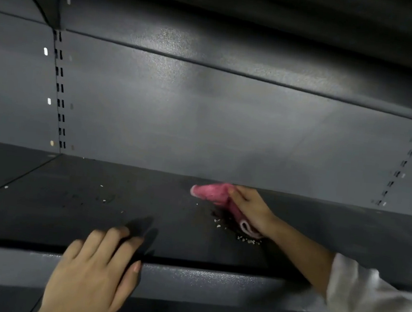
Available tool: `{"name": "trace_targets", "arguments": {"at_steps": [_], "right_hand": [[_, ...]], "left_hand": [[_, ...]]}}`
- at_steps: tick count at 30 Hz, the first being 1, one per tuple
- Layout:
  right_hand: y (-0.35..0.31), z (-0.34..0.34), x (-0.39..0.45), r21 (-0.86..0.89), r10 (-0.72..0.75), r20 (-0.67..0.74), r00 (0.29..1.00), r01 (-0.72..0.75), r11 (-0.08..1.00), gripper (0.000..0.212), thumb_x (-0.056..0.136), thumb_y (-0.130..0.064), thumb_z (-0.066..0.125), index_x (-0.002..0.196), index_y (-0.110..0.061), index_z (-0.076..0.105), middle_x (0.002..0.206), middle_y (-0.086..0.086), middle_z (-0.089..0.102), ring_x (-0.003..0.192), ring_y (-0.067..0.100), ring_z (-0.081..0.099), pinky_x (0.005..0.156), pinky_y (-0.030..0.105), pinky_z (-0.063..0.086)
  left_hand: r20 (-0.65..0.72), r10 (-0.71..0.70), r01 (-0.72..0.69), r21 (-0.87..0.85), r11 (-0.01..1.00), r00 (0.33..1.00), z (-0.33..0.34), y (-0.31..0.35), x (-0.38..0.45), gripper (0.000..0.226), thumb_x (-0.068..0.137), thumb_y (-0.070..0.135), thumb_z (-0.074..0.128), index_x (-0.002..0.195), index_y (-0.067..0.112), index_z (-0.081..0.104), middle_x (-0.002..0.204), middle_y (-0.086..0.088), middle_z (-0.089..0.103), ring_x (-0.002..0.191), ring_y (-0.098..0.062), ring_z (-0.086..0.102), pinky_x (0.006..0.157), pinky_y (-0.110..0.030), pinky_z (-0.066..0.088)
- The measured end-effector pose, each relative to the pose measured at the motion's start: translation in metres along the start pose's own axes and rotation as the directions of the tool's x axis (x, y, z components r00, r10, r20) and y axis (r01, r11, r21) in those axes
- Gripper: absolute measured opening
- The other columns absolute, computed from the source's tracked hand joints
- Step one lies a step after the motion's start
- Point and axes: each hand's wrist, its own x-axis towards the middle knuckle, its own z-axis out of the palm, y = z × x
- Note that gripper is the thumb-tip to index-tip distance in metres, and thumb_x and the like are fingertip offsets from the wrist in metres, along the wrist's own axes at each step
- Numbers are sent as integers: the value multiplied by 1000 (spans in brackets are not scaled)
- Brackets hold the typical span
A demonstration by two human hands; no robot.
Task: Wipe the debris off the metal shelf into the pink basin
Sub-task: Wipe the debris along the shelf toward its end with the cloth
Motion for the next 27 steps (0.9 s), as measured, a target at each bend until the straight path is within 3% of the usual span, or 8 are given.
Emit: {"name": "trace_targets", "arguments": {"at_steps": [5, 9, 13, 15, 20, 23, 25, 27], "right_hand": [[49, -86, 1, 314, 197, -264, 944, -109, 943, 34, 93, -14, 41, 108, 12, 57, 86, 13, 73, 83, 24, 64, 93, 45, 48], [84, -94, 25, -254, 251, -343, 905, -346, 903, 30, 94, -10, 42, 112, 8, 58, 121, 29, 59, 109, 28, 56, 91, 34, 43], [55, -38, 46, -422, 134, -150, 980, -186, 887, 30, 95, -17, 43, 108, 2, 63, 116, 22, 64, 111, 32, 58, 86, 30, 39], [35, -9, 48, -434, 40, -49, 998, -57, 899, 30, 94, -18, 43, 106, -1, 64, 111, 19, 67, 106, 27, 61, 86, 31, 40], [-9, 38, 30, -281, -104, 111, 988, 131, 951, 29, 94, -20, 44, 75, -15, 65, 71, 2, 65, 67, 10, 58, 70, 27, 44], [-23, 37, 22, -74, -64, 154, 986, 76, 994, 27, 93, -30, 43, 95, -17, 67, 80, 0, 69, 72, 7, 63, 71, 19, 53], [-26, 19, 20, 159, 8, 13, 1000, -10, 987, 38, 93, -25, 40, 112, 1, 59, 104, 16, 66, 85, 16, 65, 78, 18, 54], [-21, -13, 18, 275, 83, -175, 981, -33, 961, 33, 94, -16, 41, 115, 4, 55, 105, 15, 61, 73, 5, 65, 72, 9, 52]], "left_hand": [[68, -33, 33, 1, 999, 997, -3, 3, 4, 36, 71, 35, 42, 98, 17, 58, 82, -11, 72, 75, -24, 38, 57, -36, 22], [103, -60, 59, 14, 998, 993, 0, 3, 5, 39, 75, 34, 37, 95, 20, 68, 80, -10, 72, 75, -26, 37, 55, -33, 24], [88, -78, 73, 53, 996, 993, 3, 3, 4, 62, 91, 37, 18, 84, 17, 76, 81, -9, 73, 76, -26, 37, 57, -35, 21], [86, -66, 63, 35, 997, 994, 1, 3, 5, 48, 87, 36, 26, 93, 20, 71, 83, -9, 73, 76, -26, 38, 58, -35, 22], [68, -58, 57, 17, 998, 996, 2, 3, 3, 37, 68, 36, 43, 100, 19, 51, 86, -11, 72, 78, -25, 39, 59, -36, 23], [61, -44, 44, 10, 999, 997, -1, 1, 2, 33, 73, 35, 42, 99, 18, 51, 87, -11, 71, 78, -25, 39, 60, -36, 24], [52, -13, 12, 15, 1000, 999, -3, -1, 1, 28, 83, 35, 37, 100, 17, 51, 87, -11, 70, 77, -24, 39, 60, -36, 24], [46, 5, -5, 10, 1000, 999, -4, -4, 0, 29, 89, 35, 32, 99, 16, 51, 88, -10, 70, 77, -24, 38, 60, -36, 24]]}}
